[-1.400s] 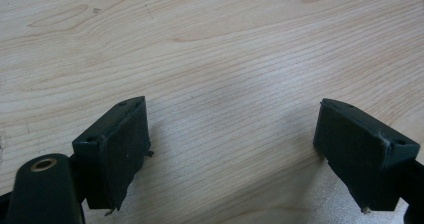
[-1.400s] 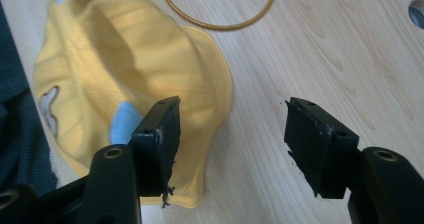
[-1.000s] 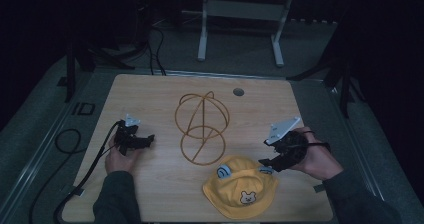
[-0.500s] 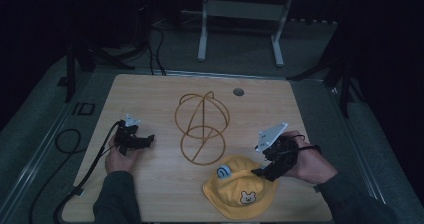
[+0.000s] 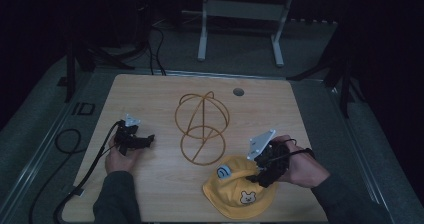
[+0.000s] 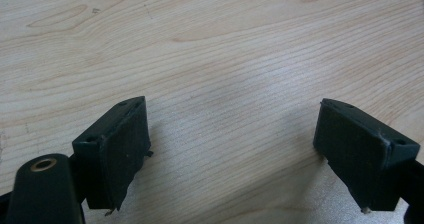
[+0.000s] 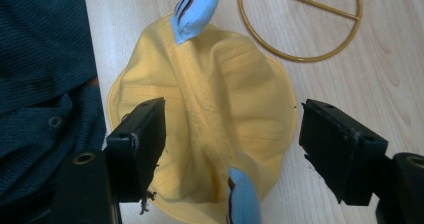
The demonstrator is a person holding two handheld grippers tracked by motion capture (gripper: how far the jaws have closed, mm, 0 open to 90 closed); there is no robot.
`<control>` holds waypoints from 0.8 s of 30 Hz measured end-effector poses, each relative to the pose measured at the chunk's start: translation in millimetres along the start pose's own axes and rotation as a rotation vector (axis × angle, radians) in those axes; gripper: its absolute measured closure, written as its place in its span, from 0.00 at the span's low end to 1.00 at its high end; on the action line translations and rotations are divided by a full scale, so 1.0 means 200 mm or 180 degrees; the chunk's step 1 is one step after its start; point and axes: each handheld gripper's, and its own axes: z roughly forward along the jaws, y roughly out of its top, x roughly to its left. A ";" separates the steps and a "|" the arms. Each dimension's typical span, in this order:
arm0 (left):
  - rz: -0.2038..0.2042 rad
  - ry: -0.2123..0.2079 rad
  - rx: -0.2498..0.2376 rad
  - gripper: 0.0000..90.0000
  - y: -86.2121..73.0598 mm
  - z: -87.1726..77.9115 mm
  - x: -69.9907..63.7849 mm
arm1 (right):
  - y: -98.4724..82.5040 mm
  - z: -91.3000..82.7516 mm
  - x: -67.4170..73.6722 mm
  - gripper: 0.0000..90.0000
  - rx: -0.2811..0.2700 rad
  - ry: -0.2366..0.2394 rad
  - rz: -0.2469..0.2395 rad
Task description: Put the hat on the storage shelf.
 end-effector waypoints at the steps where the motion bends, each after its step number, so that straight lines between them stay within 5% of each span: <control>1: -0.0001 0.0000 0.0000 0.16 0.00 0.00 0.00 | 0.01 0.02 0.01 0.33 0.0050 0.0037 -0.0010; 7: 0.0001 0.0000 0.0001 0.16 0.00 0.00 0.00 | 0.02 0.07 0.02 0.46 0.0253 0.0151 -0.0066; 24: -0.0002 -0.0001 0.0000 0.16 0.00 0.00 0.00 | 0.09 0.16 0.02 0.60 0.0627 0.0316 -0.0242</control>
